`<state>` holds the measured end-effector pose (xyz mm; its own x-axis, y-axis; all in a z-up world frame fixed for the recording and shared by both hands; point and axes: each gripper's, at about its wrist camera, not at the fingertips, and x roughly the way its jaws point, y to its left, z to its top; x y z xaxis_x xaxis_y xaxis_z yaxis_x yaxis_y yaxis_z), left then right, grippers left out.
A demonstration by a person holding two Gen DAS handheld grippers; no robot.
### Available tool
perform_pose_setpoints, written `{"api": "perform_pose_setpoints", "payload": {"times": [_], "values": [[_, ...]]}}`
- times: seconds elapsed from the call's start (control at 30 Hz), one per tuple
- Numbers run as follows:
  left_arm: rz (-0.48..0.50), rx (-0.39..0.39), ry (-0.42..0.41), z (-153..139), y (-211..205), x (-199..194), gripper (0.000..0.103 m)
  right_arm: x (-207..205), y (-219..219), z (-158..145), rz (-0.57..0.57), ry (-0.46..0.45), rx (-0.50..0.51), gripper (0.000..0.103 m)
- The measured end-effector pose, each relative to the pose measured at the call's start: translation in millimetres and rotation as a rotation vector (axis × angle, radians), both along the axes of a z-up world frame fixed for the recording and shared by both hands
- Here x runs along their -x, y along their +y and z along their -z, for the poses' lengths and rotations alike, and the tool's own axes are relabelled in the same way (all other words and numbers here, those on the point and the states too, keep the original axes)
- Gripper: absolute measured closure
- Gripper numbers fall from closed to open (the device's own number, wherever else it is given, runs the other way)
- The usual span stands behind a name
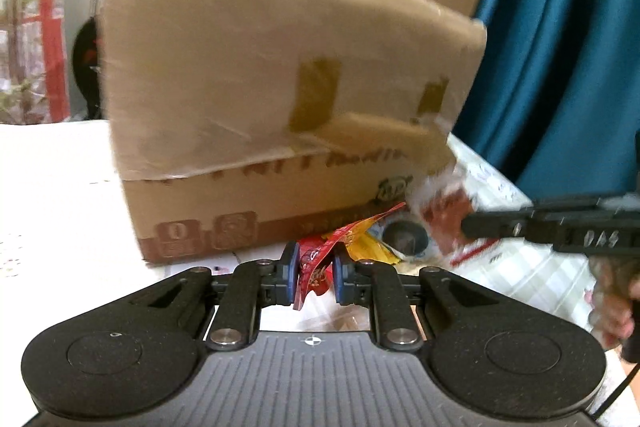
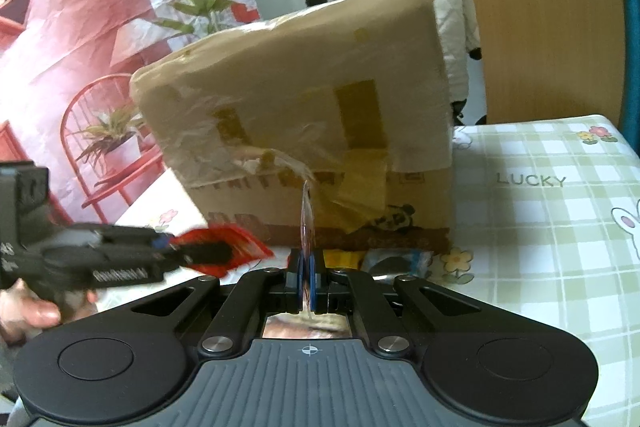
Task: Organize snacks
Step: 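Carry both wrappers to the paper bag and open both grippers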
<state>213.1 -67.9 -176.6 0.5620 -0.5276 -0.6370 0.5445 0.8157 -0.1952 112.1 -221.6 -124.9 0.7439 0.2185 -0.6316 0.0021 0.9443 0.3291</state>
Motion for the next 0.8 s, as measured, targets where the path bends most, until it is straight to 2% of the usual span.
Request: {"api": "perform_pose_setpoints", "payload": {"times": [0.2, 0.33, 0.5, 0.67, 0.8], "values": [[-0.061, 0.032, -0.025, -17, 21, 19, 0.085, 6, 18, 3, -0.055, 0.017, -0.004, 0.1], [-0.081, 0.046, -0.061, -38, 36, 26, 0.085, 7, 23, -13, -0.076, -0.028, -0.005, 0.1], [-0.087, 0.089, -0.167, -83, 40, 25, 0.085, 0, 22, -63, -0.098, -0.159, 0.01, 0.1], [-0.081, 0.15, -0.281, -130, 31, 8, 0.085, -19, 9, -123, -0.093, -0.305, 0.035, 0.1], [-0.08, 0.157, -0.343, -156, 12, -20, 0.085, -52, -9, -149, -0.059, -0.35, 0.076, 0.1]]}}
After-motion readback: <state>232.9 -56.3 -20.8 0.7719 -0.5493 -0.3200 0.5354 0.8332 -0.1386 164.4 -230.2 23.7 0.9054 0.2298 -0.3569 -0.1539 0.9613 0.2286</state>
